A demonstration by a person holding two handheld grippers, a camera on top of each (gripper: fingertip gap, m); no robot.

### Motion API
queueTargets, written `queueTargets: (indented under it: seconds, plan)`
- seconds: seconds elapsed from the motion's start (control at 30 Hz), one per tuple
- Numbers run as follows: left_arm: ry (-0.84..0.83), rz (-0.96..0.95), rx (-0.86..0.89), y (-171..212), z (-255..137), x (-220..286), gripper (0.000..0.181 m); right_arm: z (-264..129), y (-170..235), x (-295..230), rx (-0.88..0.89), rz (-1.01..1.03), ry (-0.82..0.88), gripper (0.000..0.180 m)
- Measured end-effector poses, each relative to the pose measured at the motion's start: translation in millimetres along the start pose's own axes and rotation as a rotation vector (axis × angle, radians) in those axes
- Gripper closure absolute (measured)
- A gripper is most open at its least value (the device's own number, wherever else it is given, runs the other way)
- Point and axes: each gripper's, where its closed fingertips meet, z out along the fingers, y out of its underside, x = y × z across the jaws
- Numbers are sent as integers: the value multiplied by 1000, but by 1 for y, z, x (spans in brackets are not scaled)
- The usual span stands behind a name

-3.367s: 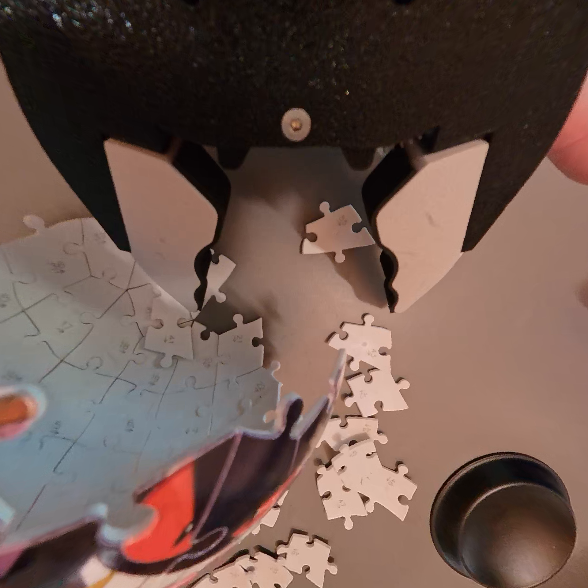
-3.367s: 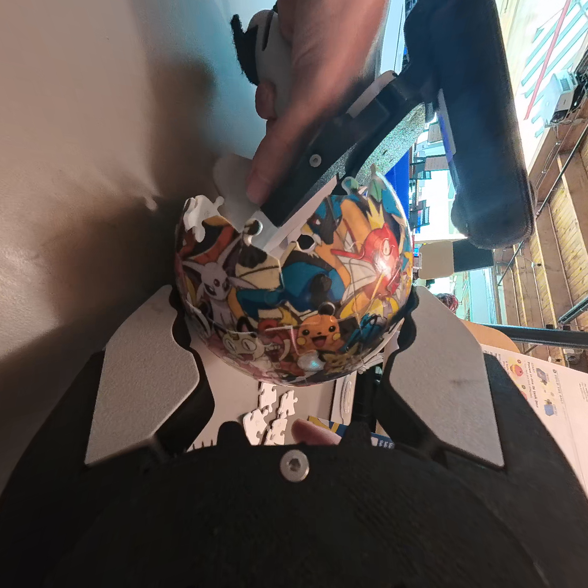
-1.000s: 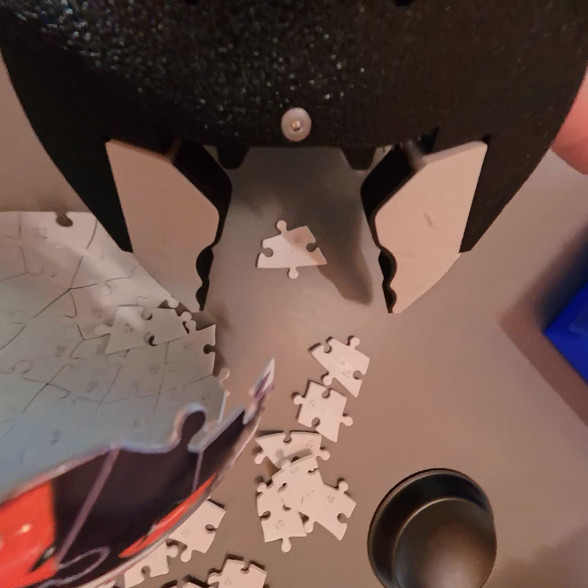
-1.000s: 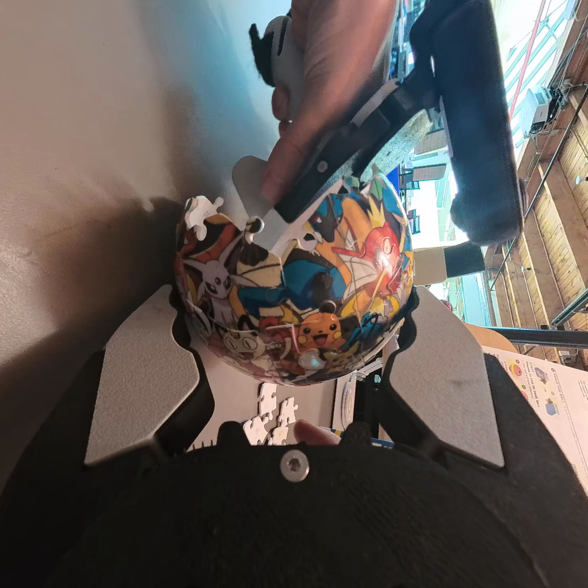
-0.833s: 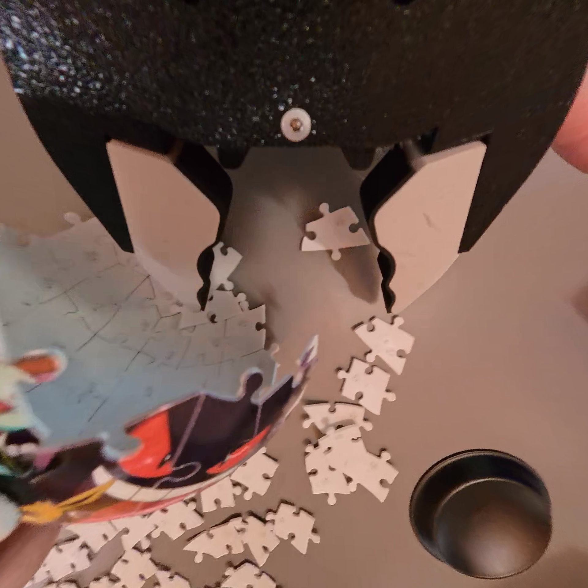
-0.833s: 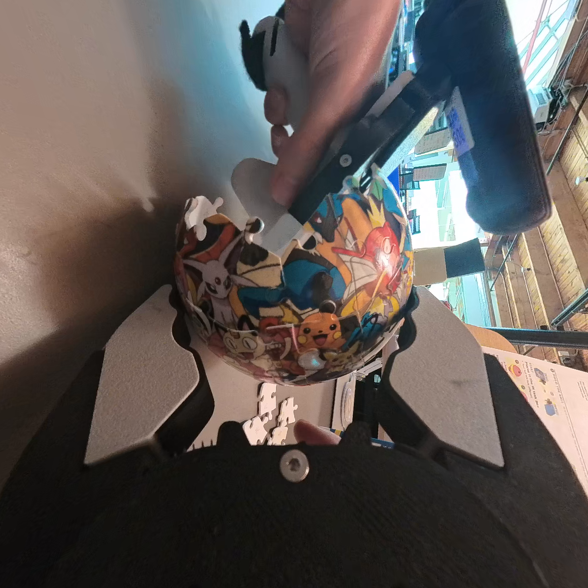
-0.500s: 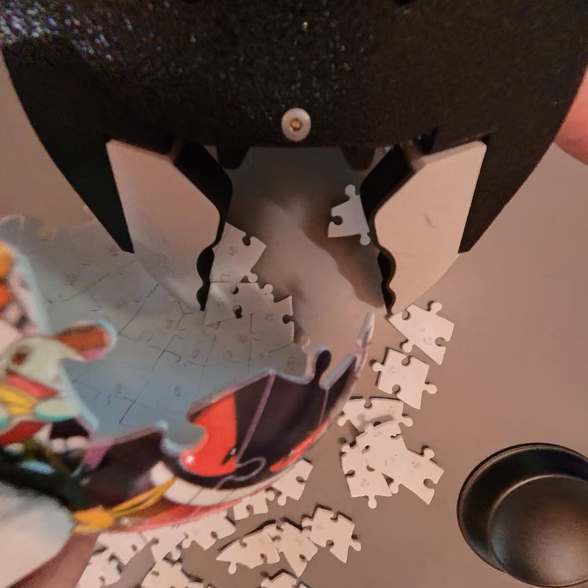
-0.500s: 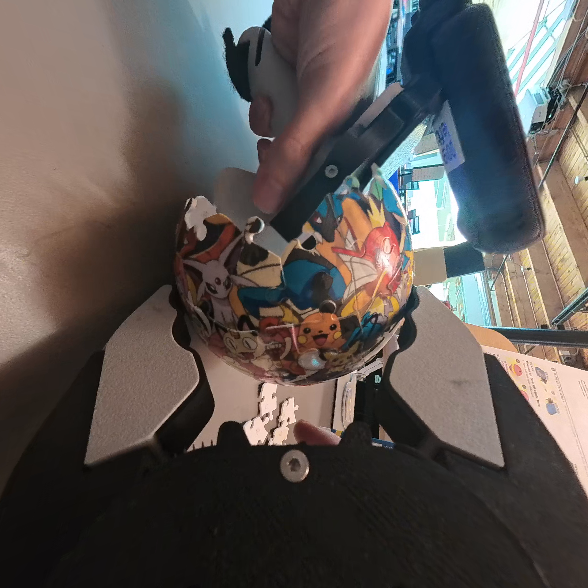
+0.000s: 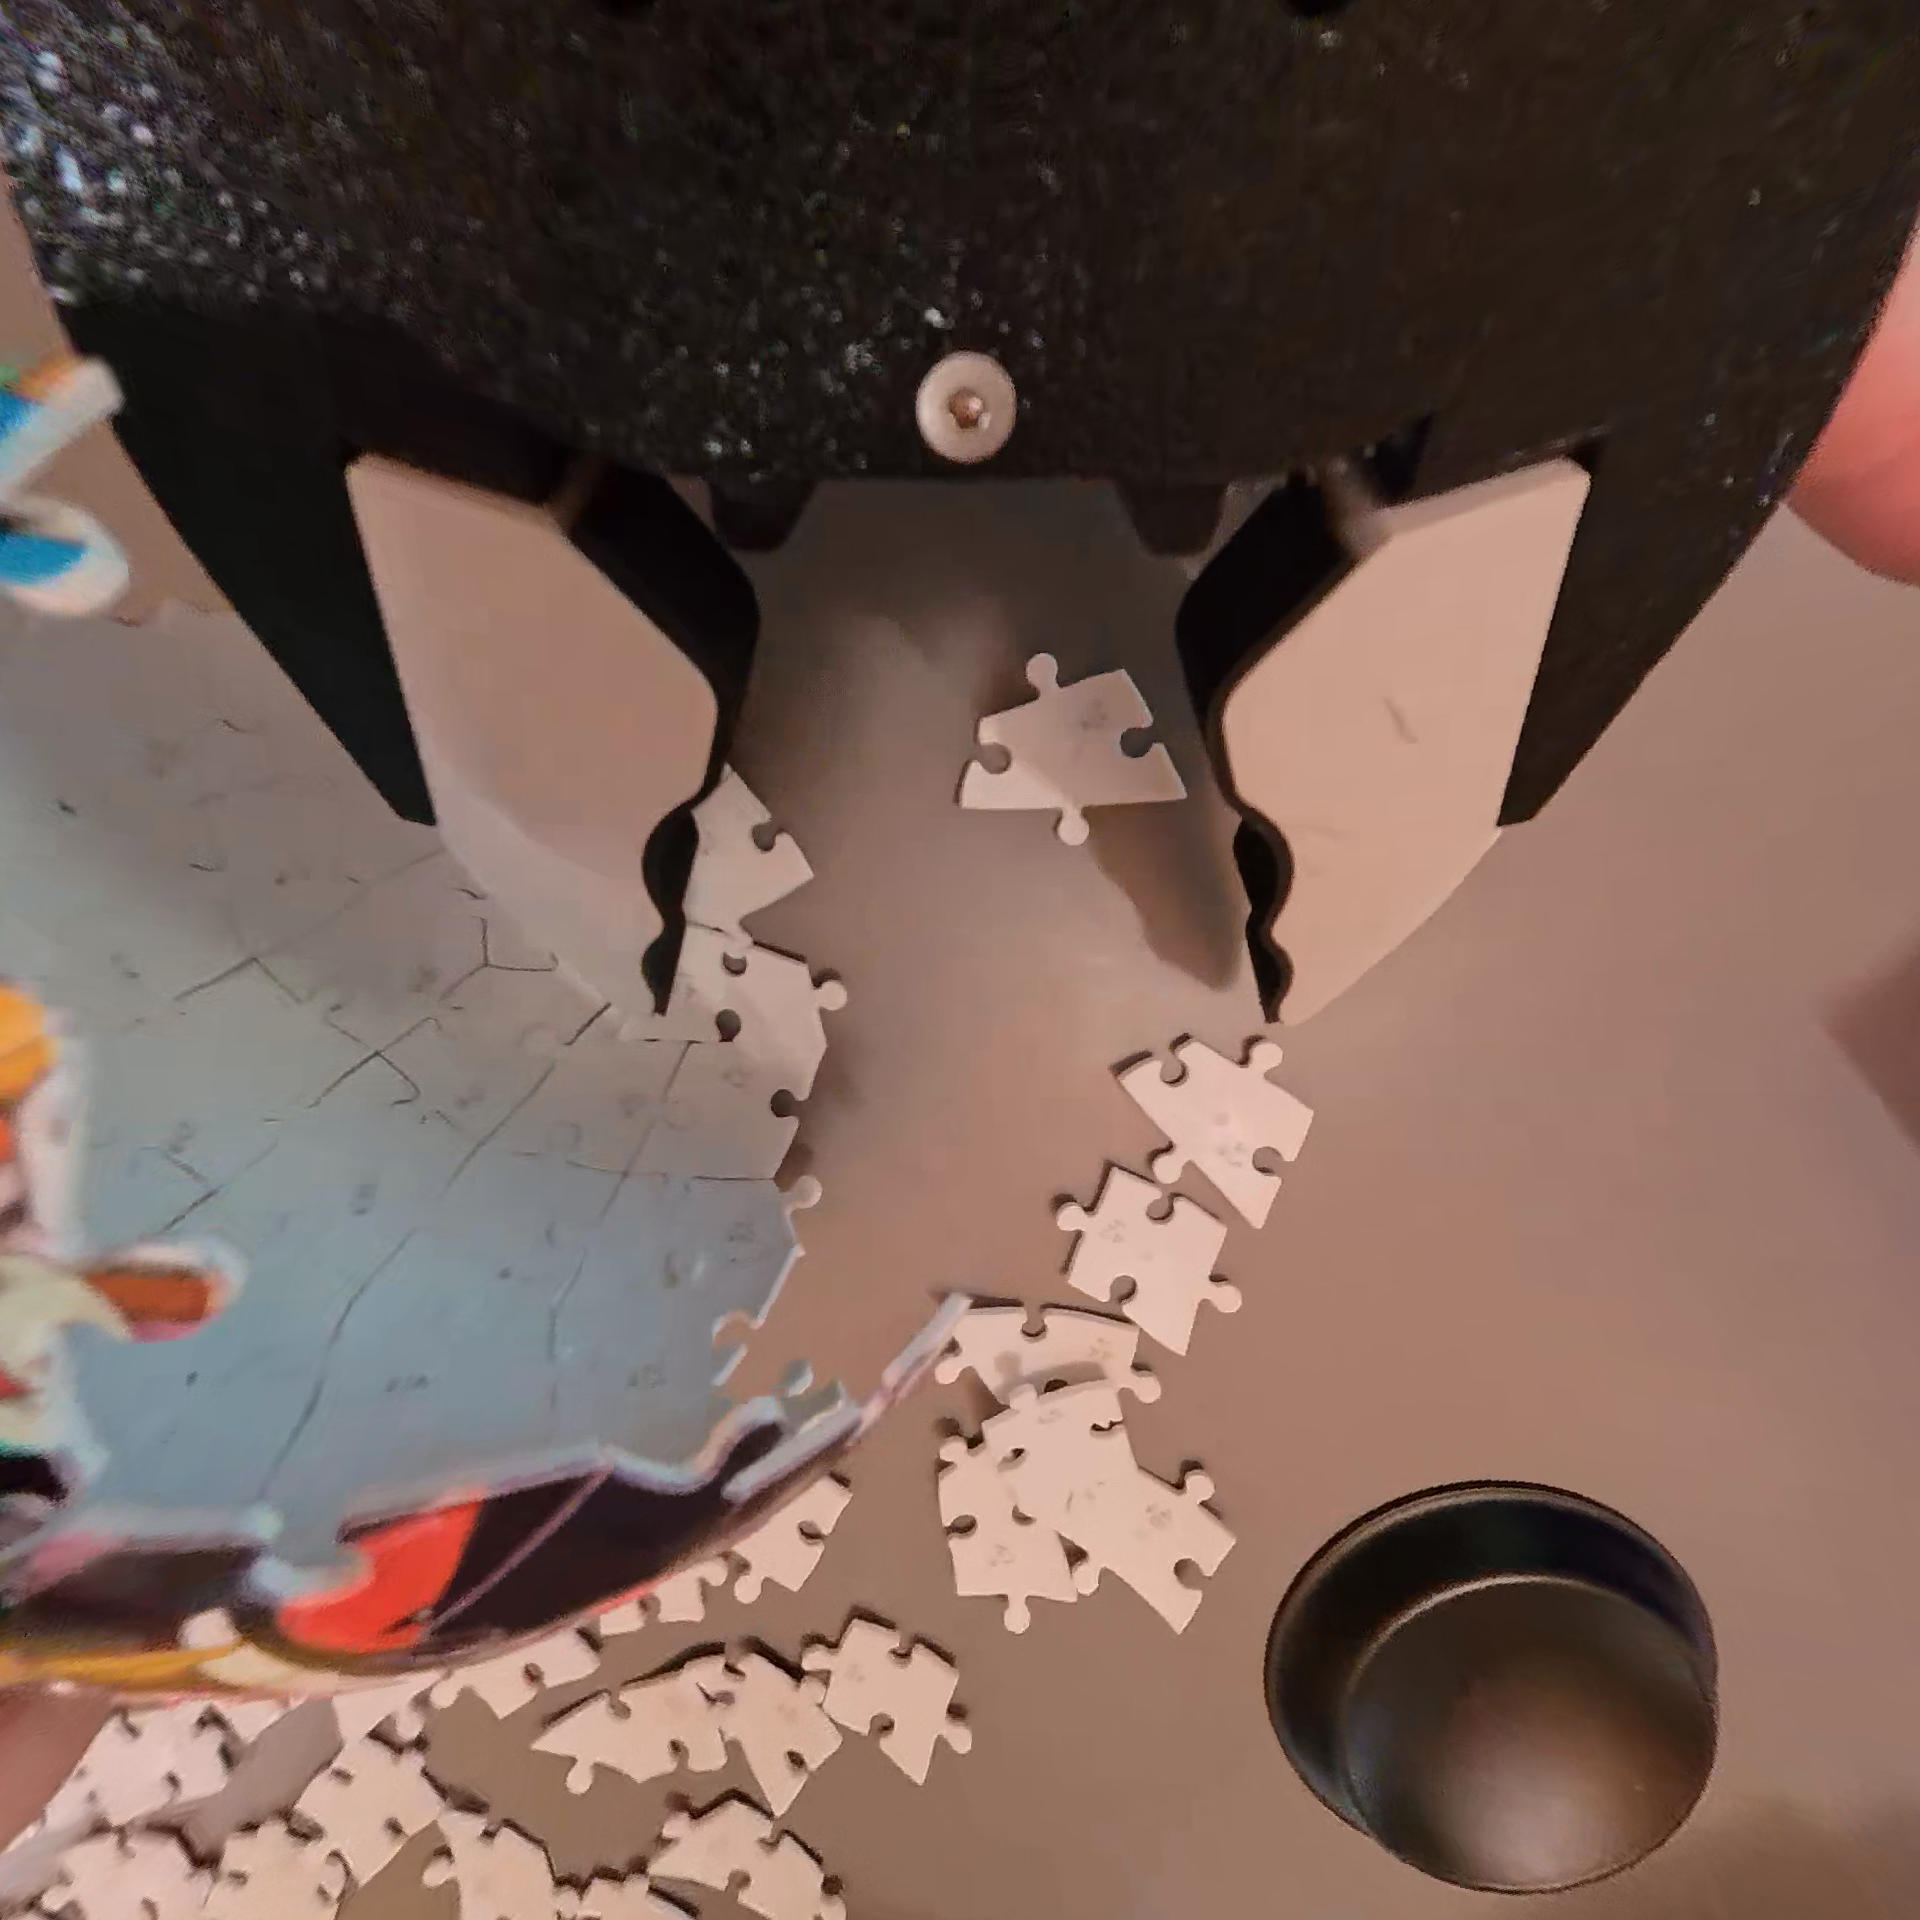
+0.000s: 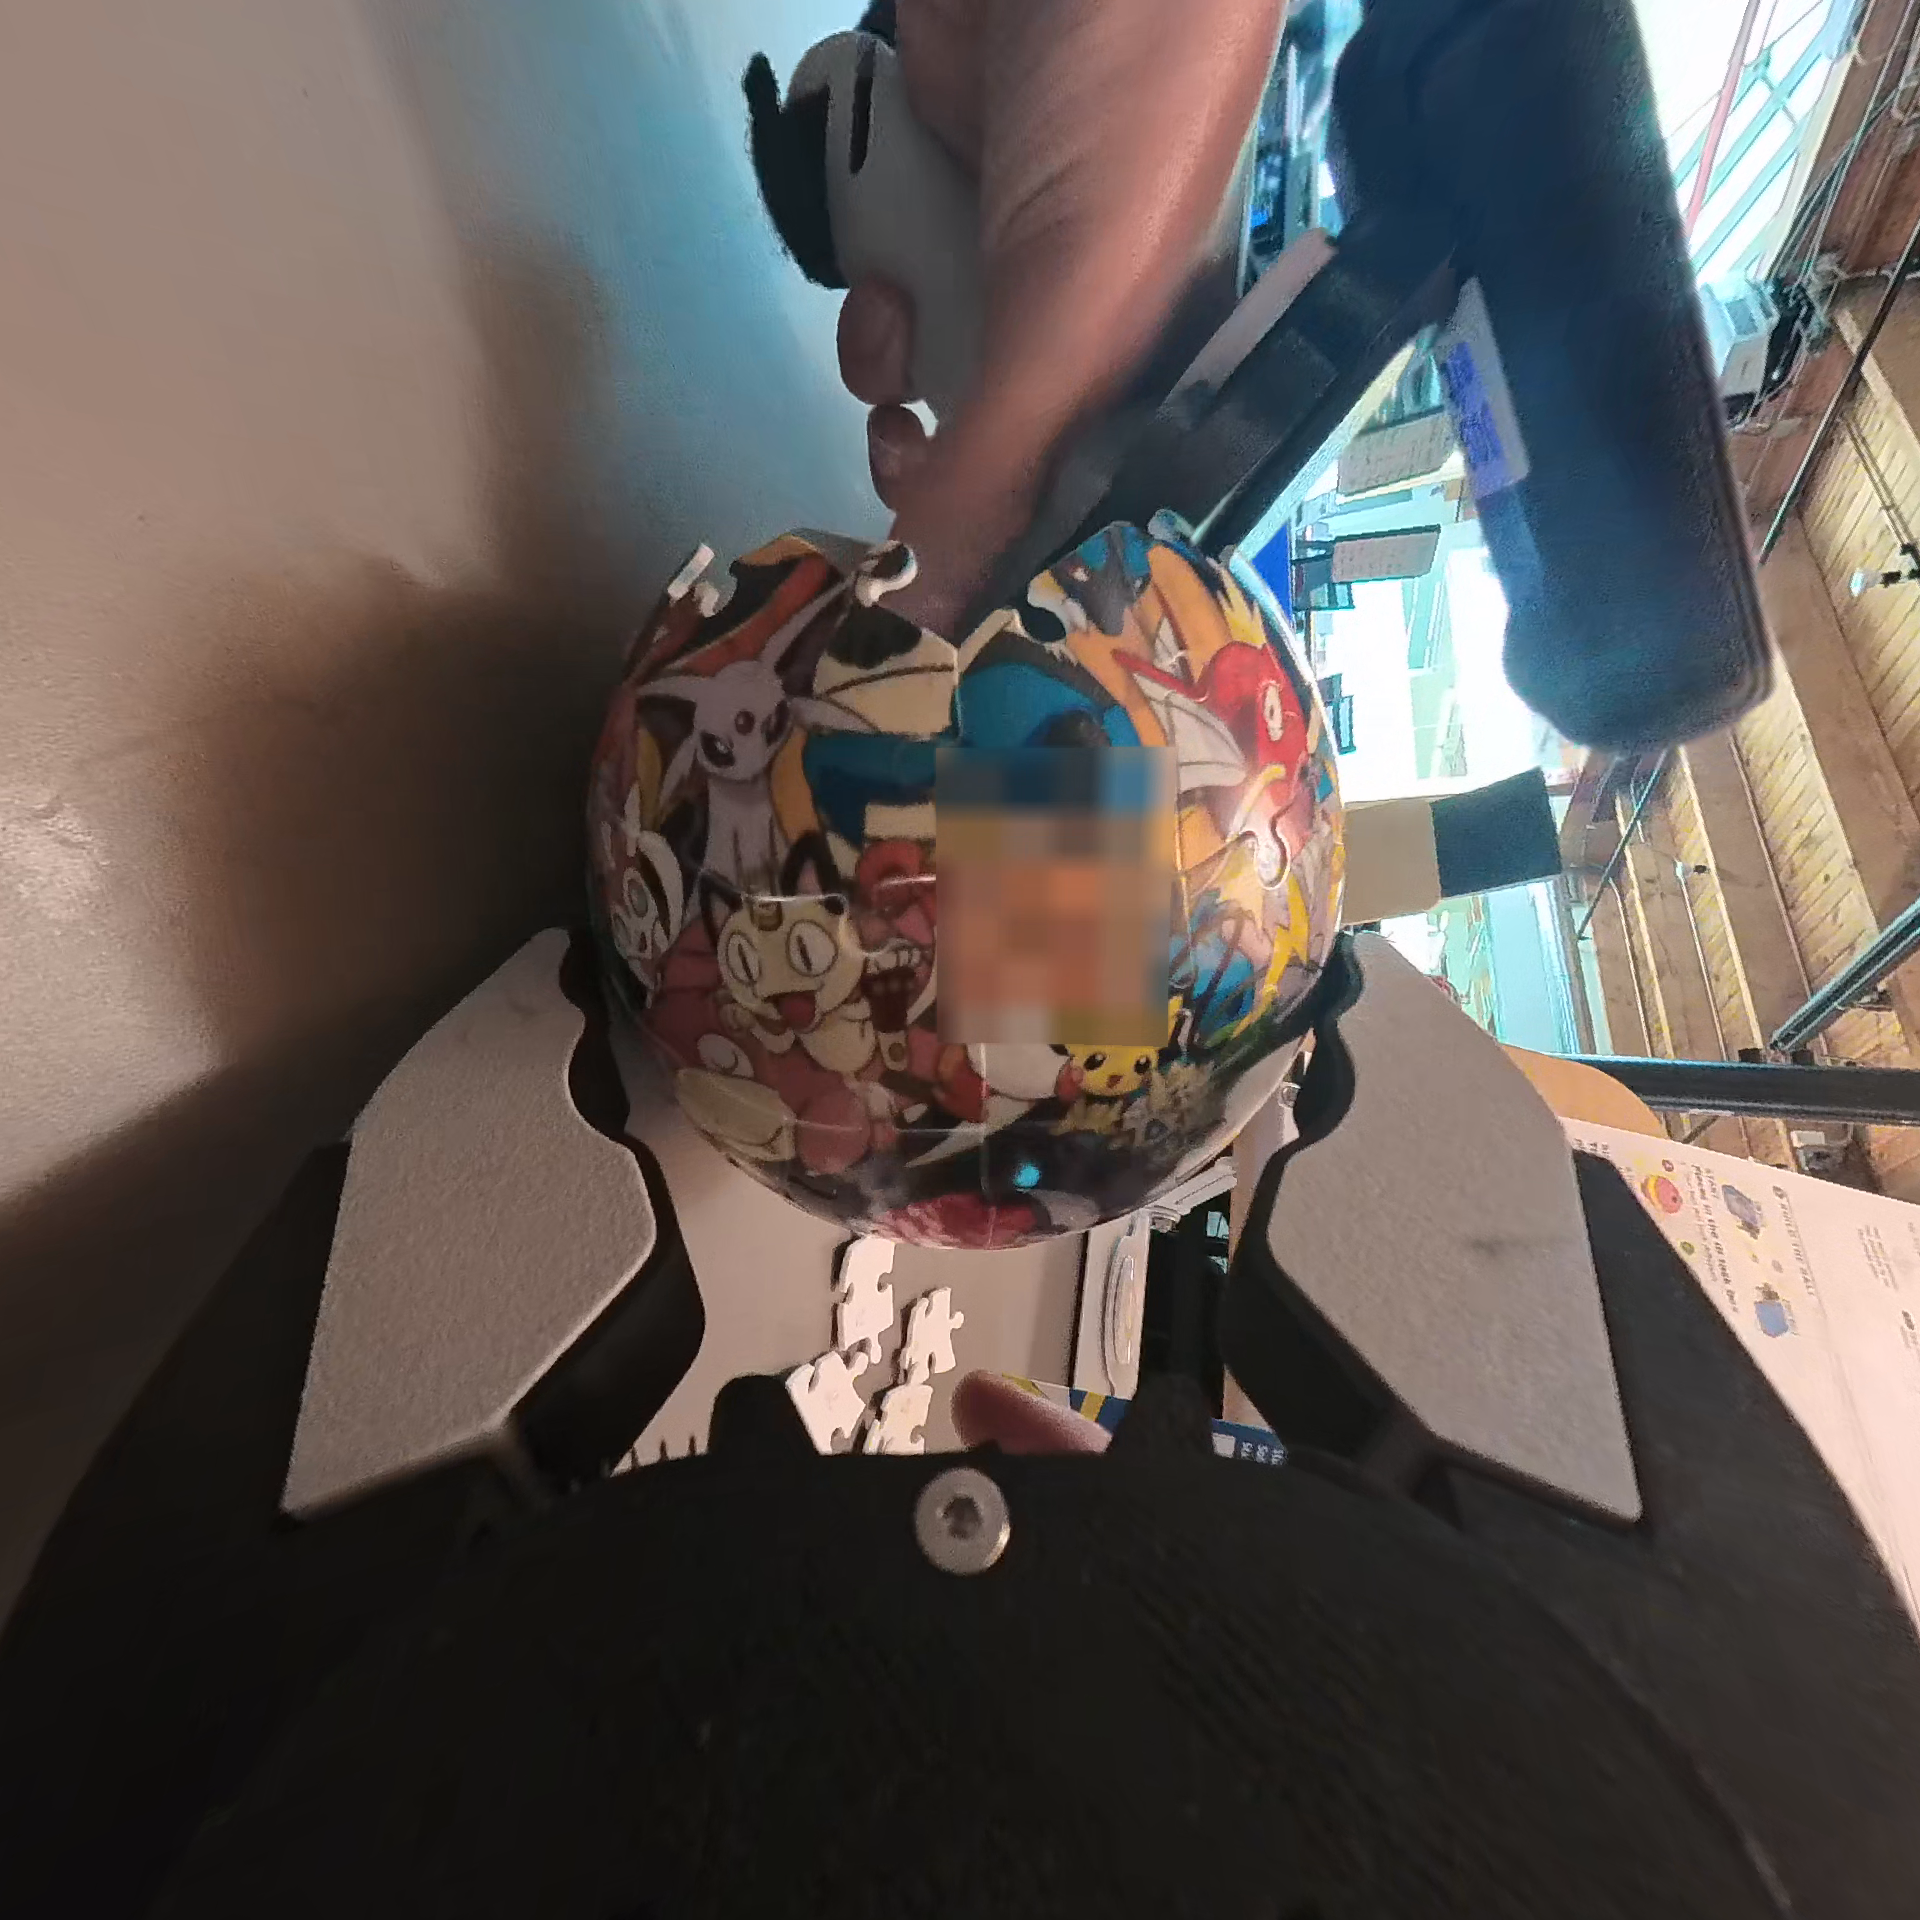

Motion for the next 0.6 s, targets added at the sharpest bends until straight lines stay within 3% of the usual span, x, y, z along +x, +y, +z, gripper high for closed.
queueTargets:
  seconds: [0.13, 0.27, 0.37, 0.5, 0.6]
  plan:
    - [-18, -29, -1, 5, -5, -16, 82, 0, 2, 0, -3, 7, -2, 53]
    - [85, -62, -3, 3, -7, -10, 94, 0, 2, 0, 4, 27, -3, 52]
    - [178, 9, -17, 1, -4, 3, 112, 0, 4, 1, 7, 35, -3, 52]
    - [295, 127, -71, 8, -1, 14, 154, 0, 7, 1, 0, 43, -1, 53]
    - [383, 169, -77, 8, -1, 13, 161, -1, 9, 2, -2, 41, -2, 53]
